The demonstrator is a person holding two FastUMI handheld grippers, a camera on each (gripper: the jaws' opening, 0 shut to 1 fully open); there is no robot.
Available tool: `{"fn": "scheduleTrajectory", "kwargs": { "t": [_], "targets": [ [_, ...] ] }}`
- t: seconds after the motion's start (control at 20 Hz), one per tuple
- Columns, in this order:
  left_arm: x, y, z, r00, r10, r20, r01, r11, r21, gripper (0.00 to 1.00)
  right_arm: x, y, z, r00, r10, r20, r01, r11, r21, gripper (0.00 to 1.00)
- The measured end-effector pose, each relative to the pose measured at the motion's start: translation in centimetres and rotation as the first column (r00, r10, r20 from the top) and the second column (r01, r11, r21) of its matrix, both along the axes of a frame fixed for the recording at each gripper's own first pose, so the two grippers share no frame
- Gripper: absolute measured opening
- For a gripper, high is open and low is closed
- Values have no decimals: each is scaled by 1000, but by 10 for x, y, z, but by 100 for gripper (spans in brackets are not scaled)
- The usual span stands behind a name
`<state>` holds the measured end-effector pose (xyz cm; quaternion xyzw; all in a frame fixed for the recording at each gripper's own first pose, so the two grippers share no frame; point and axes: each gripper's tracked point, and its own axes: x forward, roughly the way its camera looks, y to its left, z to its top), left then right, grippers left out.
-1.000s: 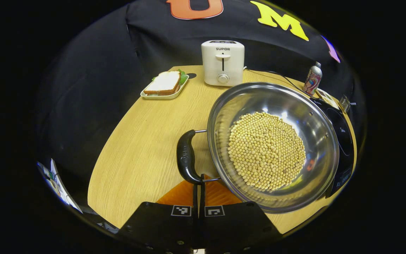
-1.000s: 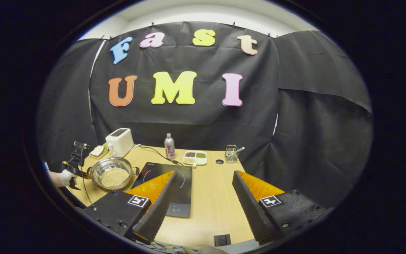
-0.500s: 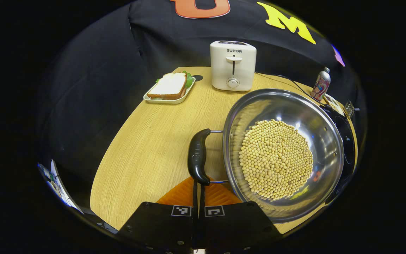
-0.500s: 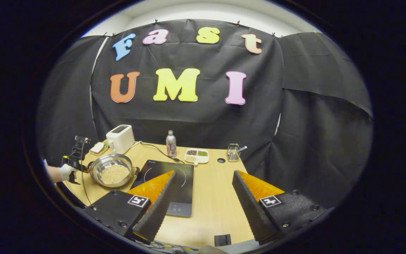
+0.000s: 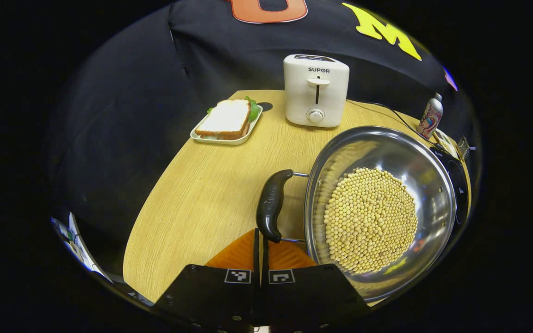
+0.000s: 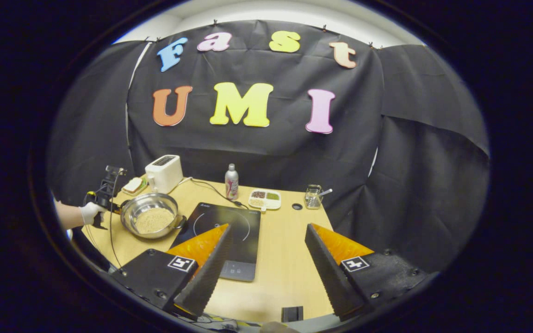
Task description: First push the handle of the pot to place it horizontally, then grasp the pot with both hands and set it on the induction cooktop.
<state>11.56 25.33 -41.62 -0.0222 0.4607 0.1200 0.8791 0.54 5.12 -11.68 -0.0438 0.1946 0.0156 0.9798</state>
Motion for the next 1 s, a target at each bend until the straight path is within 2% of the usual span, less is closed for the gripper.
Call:
{"fn": "scheduleTrajectory", "kwargs": {
  "t": [0.05,0.2,0.35,0.55,0.65,0.75,0.9,0.95,1.0],
  "targets": [
    [-5,0,3,1000,6,10,-6,1000,-4,0,2,3,-2,1000,19,-4,-19,1000,0,98],
    [-33,5,15,999,49,22,-49,999,-6,0,11,11,-14,997,74,-17,-74,997,3,98],
    [-67,8,40,996,75,56,-75,997,3,0,20,30,-22,988,151,-23,-149,987,59,98],
    [-96,13,91,986,65,156,-74,996,55,0,36,69,-45,963,263,-62,-254,959,125,97],
    [-101,9,102,982,57,181,-63,998,26,0,51,95,-52,955,287,-73,-273,948,163,98],
    [-95,5,107,980,20,197,-25,999,23,7,67,124,-65,949,296,-106,-274,944,185,97],
    [-67,3,97,978,-36,208,32,999,23,72,96,171,-97,936,298,-186,-253,939,233,99],
    [-58,5,94,975,-57,215,51,998,32,76,105,189,-108,930,298,-217,-245,939,240,98],
    [-48,5,89,974,-82,212,77,996,34,91,112,207,-118,924,301,-237,-241,938,250,97]
  ]
}}
